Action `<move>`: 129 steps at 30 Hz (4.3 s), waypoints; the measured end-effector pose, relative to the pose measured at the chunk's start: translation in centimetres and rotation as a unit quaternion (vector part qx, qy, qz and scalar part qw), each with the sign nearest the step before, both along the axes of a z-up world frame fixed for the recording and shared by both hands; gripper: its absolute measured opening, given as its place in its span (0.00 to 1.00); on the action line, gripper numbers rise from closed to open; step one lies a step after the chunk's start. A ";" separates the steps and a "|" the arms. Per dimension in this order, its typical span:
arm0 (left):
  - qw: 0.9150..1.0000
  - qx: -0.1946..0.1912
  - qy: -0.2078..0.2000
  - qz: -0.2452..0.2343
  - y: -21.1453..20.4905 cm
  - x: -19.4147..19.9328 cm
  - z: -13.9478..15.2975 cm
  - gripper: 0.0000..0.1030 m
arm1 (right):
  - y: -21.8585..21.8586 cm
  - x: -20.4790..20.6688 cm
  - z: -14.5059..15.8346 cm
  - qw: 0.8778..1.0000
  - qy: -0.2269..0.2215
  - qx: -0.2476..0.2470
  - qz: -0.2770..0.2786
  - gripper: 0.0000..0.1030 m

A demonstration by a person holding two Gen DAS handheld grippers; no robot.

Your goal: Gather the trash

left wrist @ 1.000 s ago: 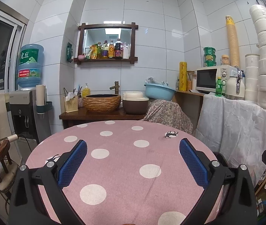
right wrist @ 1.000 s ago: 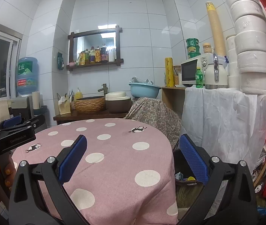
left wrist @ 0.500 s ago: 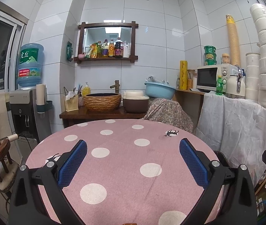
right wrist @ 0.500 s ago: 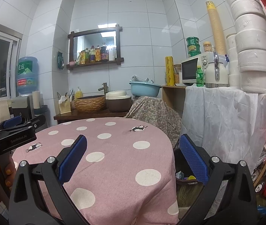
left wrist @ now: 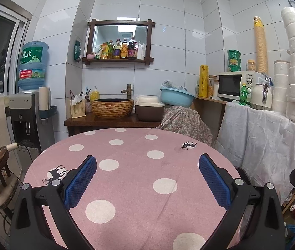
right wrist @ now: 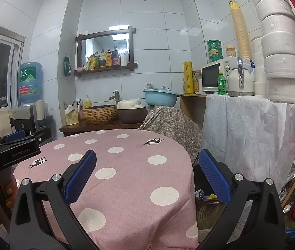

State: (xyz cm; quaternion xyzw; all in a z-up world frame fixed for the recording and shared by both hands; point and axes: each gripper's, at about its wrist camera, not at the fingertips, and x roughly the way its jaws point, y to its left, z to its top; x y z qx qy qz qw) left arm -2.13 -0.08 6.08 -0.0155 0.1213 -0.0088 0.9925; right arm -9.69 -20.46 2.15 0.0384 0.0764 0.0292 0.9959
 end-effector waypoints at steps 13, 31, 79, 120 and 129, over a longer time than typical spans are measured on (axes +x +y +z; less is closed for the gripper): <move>1.000 0.005 0.007 -0.001 -0.4 0.3 -0.2 0.95 | 0.2 0.3 -0.1 1.000 0.005 0.000 0.001 0.95; 1.000 0.005 0.011 0.001 -0.3 0.5 -0.5 0.95 | 0.3 0.6 -0.4 1.000 0.010 0.005 0.001 0.95; 1.000 0.009 0.017 -0.004 -0.7 0.7 -1.2 0.95 | 0.6 0.6 -1.1 1.000 0.017 0.010 -0.002 0.95; 1.000 0.013 0.020 -0.007 -0.5 1.1 -0.8 0.95 | 0.8 0.8 -1.1 1.000 0.018 0.011 0.000 0.95; 1.000 0.014 0.020 -0.009 -0.5 1.2 -0.8 0.95 | 0.9 0.8 -1.1 1.000 0.019 0.011 0.001 0.95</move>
